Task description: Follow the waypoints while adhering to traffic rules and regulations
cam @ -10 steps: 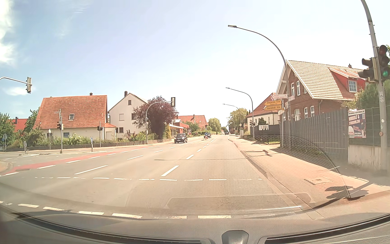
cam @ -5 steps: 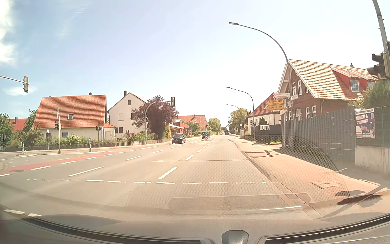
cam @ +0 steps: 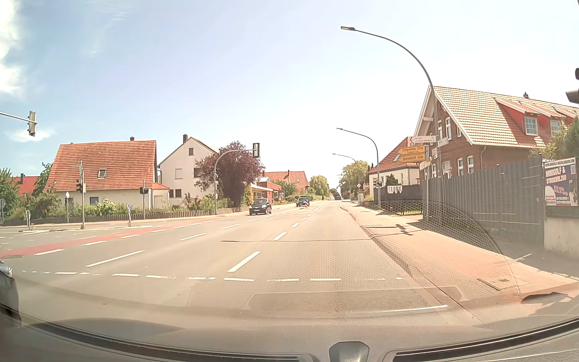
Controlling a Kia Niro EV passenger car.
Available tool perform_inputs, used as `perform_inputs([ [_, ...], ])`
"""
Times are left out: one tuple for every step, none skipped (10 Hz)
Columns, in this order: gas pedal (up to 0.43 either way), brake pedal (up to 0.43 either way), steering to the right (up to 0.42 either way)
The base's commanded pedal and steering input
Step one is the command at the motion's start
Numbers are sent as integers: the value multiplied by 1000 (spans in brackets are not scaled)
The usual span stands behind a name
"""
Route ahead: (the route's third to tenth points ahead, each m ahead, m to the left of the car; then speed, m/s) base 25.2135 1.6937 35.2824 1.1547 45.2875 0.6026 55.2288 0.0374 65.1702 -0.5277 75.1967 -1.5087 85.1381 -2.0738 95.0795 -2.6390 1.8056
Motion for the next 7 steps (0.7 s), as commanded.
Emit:
perform_inputs([
  [220,0,-4],
  [220,6,-1],
  [220,6,3],
  [220,6,6],
  [220,6,8],
  [220,6,9],
  [228,6,9],
])
